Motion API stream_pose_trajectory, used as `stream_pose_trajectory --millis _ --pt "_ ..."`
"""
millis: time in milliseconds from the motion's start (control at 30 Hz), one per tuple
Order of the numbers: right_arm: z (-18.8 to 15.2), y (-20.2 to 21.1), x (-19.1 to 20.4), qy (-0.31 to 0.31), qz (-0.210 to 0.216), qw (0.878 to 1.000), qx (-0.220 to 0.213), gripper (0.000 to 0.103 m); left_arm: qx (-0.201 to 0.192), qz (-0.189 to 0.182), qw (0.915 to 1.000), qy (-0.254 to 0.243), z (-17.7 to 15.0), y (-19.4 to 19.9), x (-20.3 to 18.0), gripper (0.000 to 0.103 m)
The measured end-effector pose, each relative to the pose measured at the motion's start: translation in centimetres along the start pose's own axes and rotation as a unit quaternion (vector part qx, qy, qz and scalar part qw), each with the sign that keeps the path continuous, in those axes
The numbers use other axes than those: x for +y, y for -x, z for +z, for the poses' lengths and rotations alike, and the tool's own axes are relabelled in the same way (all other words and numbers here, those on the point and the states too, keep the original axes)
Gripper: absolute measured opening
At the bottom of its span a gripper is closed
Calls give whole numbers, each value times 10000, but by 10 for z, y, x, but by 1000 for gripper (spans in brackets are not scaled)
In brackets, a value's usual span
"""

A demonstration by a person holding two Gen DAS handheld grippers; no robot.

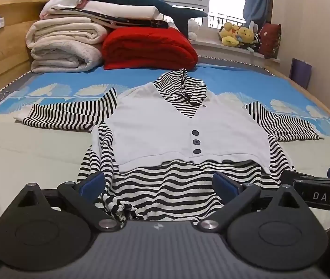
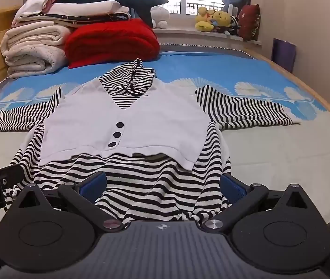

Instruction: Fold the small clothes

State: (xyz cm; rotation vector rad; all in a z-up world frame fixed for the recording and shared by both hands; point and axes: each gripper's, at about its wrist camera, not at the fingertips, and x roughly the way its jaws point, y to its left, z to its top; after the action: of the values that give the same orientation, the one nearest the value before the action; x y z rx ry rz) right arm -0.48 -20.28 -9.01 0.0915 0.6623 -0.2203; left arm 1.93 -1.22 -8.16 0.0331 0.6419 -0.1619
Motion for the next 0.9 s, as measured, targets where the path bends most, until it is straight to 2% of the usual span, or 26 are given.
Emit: stream_pose_trajectory --millis 900 --pt "1 -3 3 -14 -4 10000 -12 102 20 50 10000 82 -1 -2 2 100"
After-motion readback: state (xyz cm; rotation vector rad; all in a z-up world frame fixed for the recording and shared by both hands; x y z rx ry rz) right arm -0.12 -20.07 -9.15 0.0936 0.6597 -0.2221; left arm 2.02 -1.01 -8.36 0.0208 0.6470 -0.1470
